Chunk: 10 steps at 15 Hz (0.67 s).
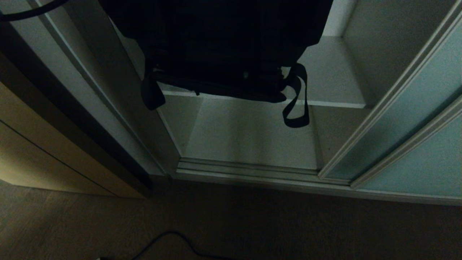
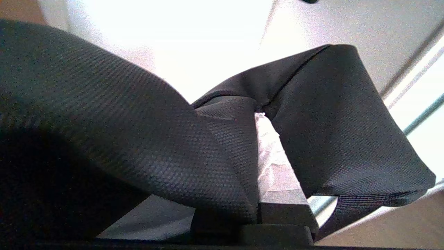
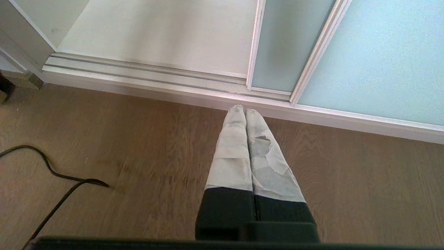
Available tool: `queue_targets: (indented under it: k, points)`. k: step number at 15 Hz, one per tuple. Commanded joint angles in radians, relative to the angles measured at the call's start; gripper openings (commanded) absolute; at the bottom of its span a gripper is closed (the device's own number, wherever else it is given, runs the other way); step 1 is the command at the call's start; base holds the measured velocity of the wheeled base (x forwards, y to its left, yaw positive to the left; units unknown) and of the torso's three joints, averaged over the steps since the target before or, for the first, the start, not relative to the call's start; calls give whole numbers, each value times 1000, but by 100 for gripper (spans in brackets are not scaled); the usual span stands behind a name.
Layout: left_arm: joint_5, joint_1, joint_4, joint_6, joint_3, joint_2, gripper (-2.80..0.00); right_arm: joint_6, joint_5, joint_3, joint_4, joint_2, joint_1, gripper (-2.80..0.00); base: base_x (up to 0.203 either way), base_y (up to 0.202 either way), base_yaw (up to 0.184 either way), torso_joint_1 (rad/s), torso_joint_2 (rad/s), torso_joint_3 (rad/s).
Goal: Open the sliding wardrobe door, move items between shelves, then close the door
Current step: Place the bag on the higher shelf
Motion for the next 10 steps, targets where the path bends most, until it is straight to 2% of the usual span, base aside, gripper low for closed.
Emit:
queue_targets:
  k: [1,6,10]
  points:
    - [4,-17,-6,-6,-1,14,-280,0,1,0,0,1,0,-280,0,0,0,0,0,0]
    - [15,-24,-57,-30,-1,42,-280,0,0,0,0,0,0,-280,15,0,0,0,0,0]
    - [13,-24,-56,-40,-1,43,-280,0,0,0,0,0,0,-280,196,-39,4,5,3,2]
